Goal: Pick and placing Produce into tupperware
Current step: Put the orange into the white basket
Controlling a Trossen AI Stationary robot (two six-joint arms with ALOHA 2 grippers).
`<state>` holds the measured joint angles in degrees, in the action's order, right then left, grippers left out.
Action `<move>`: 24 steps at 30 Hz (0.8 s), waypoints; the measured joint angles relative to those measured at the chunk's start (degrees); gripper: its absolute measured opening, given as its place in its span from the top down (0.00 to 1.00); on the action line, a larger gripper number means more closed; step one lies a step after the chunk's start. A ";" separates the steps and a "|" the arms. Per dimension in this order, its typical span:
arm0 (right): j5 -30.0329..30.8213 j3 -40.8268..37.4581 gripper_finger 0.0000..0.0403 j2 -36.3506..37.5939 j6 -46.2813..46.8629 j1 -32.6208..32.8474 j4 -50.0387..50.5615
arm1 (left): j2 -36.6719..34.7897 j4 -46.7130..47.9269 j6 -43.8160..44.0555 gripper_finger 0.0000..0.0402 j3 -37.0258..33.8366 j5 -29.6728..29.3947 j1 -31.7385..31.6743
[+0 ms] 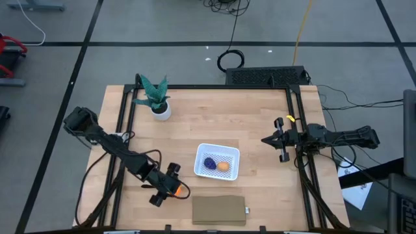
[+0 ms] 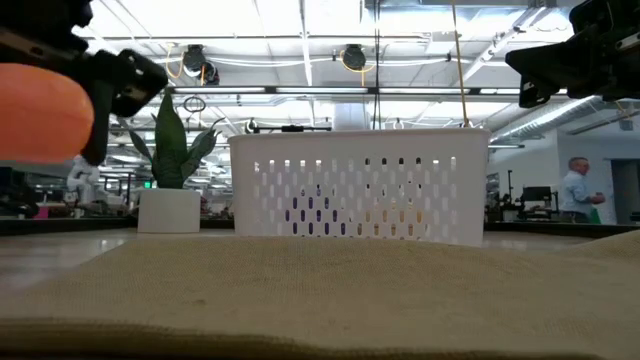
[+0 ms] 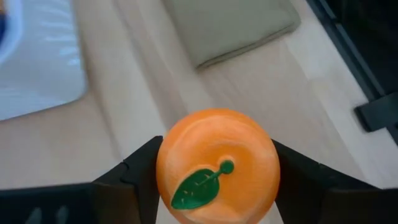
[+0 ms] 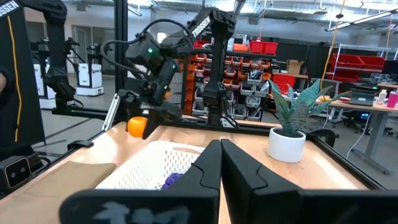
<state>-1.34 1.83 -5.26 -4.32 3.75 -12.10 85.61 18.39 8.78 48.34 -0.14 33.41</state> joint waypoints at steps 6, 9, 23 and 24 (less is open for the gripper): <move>0.00 0.01 1.00 -0.11 0.00 -0.01 -0.05 | -4.46 5.73 -2.26 0.40 1.83 -2.94 -0.22; 0.00 0.00 1.00 -0.11 -0.02 -0.01 -0.07 | -7.21 5.96 -3.54 0.36 1.83 -2.96 -1.03; 0.00 0.01 1.00 -0.11 -0.02 0.00 -0.07 | -21.28 13.07 -10.24 0.41 1.92 -6.41 -10.30; 0.00 0.01 1.00 -0.11 -0.02 0.00 -0.07 | -22.04 13.38 -10.41 0.39 1.92 -6.51 -11.23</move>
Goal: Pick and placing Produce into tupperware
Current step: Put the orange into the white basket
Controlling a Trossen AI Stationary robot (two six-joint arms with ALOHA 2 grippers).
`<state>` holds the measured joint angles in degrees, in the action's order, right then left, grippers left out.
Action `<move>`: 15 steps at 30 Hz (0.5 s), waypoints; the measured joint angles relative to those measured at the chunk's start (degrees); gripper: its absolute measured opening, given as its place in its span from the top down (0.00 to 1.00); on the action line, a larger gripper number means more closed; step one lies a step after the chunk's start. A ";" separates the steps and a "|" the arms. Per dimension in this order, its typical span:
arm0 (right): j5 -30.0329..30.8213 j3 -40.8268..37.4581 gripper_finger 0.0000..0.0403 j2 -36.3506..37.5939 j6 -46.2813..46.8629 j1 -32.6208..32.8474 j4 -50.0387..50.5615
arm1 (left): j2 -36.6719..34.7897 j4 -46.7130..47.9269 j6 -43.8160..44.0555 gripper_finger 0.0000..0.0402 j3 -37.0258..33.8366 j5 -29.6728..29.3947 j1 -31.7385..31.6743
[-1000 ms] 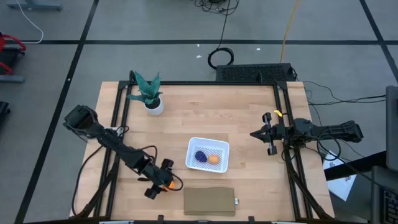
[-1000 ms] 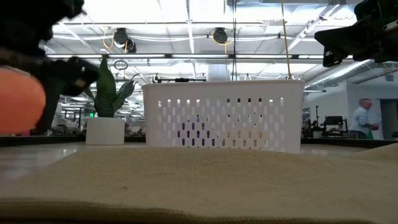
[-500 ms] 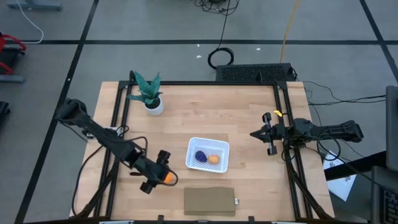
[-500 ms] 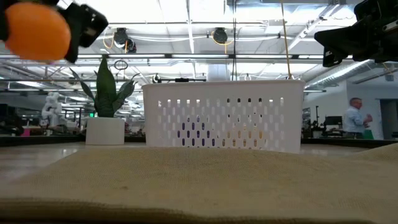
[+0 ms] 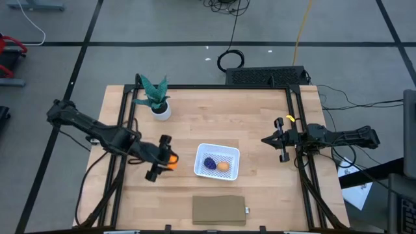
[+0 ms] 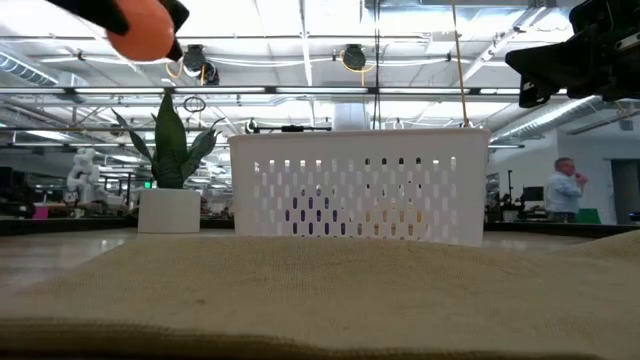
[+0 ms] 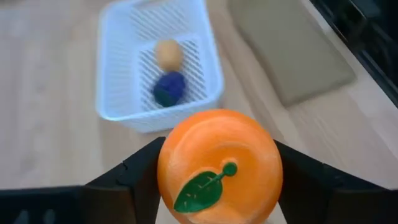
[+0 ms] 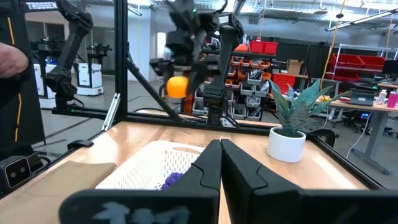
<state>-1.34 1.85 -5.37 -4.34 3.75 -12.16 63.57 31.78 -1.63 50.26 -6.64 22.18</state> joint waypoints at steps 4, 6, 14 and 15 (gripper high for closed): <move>0.00 -0.02 1.00 0.00 -0.41 -0.01 0.00 | -2.55 -0.12 0.28 0.37 0.00 -1.12 -3.76; 0.00 0.00 1.00 0.00 -0.64 -0.02 0.00 | -3.16 -0.19 0.33 0.39 0.00 -1.15 -5.41; 0.00 0.00 1.00 0.00 -0.65 -0.02 -0.01 | -3.04 1.46 0.33 0.42 0.00 -1.00 -9.22; 0.00 0.00 1.00 0.00 -0.71 0.00 0.00 | -2.86 1.48 0.35 0.40 0.00 -0.93 -9.38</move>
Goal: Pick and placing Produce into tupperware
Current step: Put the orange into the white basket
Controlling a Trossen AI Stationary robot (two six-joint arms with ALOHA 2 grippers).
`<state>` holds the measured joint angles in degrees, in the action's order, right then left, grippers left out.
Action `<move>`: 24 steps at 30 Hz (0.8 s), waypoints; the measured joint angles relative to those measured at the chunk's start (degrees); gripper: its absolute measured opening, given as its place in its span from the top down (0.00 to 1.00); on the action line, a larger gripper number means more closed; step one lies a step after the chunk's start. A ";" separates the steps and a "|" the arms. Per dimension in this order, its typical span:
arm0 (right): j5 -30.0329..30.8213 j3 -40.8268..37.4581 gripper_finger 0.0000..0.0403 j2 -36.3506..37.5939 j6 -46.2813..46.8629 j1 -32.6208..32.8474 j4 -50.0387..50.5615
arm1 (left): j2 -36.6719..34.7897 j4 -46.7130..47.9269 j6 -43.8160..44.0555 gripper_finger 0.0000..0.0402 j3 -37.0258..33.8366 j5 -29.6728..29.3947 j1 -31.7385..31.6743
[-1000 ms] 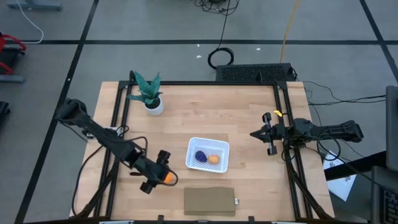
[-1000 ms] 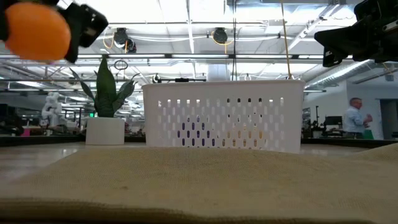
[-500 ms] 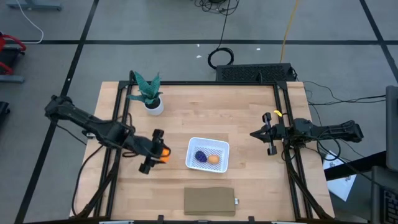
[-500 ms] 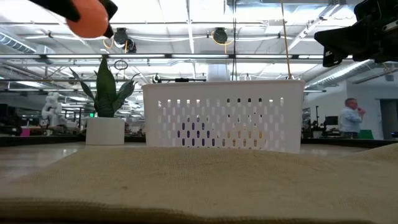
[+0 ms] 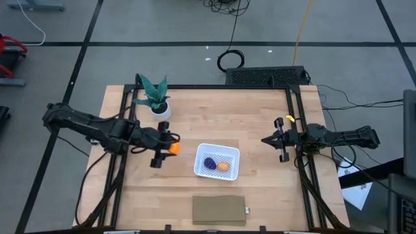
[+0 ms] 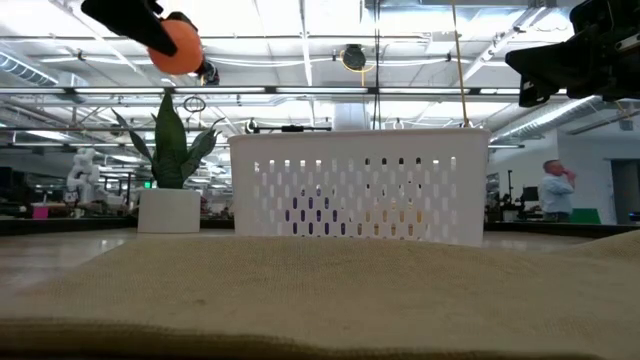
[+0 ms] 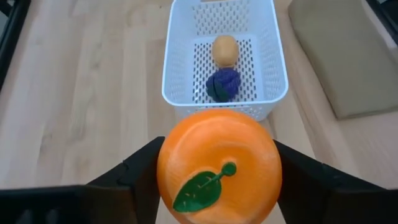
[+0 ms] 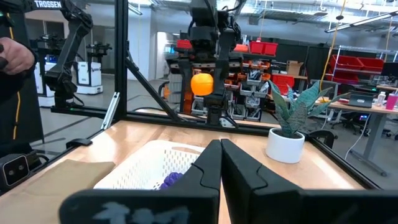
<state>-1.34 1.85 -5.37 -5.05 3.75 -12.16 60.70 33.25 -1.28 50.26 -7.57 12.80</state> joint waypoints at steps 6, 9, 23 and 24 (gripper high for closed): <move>0.00 -0.01 1.00 0.00 -0.29 -0.01 0.00 | 0.03 -0.41 0.47 0.37 0.00 0.00 -0.03; 0.00 0.00 1.00 0.00 -0.32 -0.02 0.00 | 0.03 -0.83 1.70 0.40 0.00 -1.77 -0.03; 0.00 -0.01 1.00 0.00 -0.34 0.00 -0.10 | 2.86 -16.50 0.94 0.41 -0.04 -0.62 -0.09; 0.00 0.00 1.00 0.00 -0.34 -0.02 -0.22 | 3.73 -17.82 0.28 0.41 -0.04 0.28 -0.11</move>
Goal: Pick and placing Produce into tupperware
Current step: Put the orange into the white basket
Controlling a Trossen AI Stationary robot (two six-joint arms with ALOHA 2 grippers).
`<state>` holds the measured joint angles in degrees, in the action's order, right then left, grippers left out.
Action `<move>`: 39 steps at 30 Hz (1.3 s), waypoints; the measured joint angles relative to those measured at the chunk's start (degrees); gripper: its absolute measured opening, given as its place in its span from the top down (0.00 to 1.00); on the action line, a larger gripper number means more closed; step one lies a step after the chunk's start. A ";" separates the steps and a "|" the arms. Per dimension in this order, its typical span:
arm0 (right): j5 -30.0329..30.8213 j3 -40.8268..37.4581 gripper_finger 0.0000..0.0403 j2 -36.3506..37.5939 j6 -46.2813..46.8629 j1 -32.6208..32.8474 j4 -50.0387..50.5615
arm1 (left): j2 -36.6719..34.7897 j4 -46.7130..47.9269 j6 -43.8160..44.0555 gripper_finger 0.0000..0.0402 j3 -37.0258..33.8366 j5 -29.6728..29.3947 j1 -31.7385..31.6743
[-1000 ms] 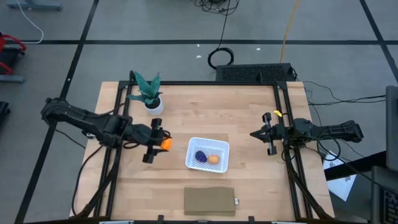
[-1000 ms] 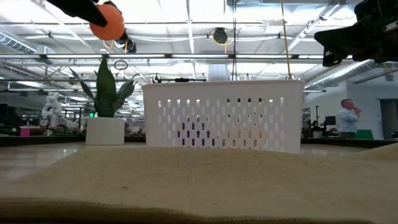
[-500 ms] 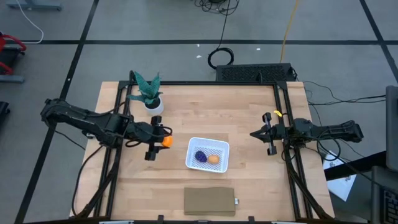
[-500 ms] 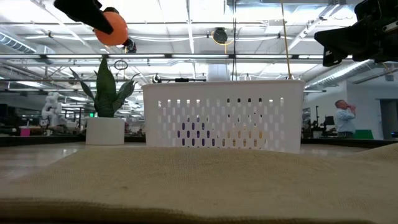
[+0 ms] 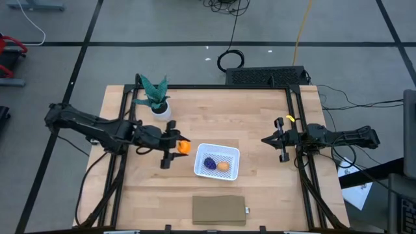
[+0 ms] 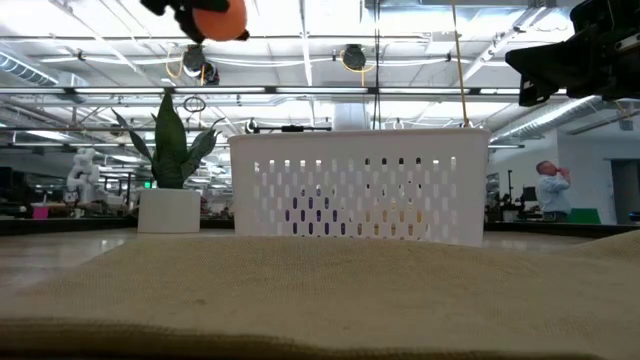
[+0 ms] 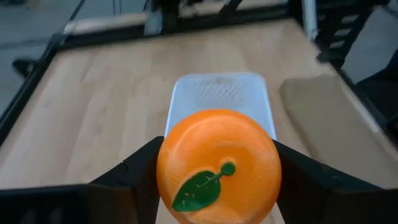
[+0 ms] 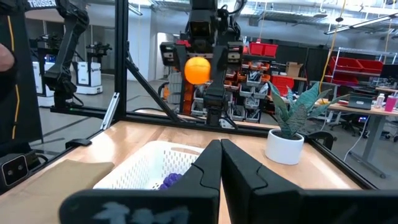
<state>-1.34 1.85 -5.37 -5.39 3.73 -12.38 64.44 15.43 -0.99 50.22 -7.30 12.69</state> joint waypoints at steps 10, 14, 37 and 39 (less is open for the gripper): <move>0.00 0.00 1.00 -0.09 0.07 0.00 -0.27 | 10.30 -7.13 -2.35 0.38 2.88 4.66 -1.84; 0.01 0.00 1.00 -0.09 0.02 0.00 -0.27 | 14.84 -4.84 -2.04 0.40 8.15 7.10 -1.86; 0.02 -0.02 1.00 -0.15 0.02 0.01 -0.24 | 38.73 1.18 -9.08 0.38 25.56 14.85 -2.47; 0.02 0.00 1.00 -0.15 0.01 0.00 -0.42 | 40.21 3.03 -7.71 0.38 26.95 14.80 -2.60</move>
<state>-1.32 1.85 -5.52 -5.38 3.73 -12.80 104.65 18.46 -8.71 77.16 7.51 10.08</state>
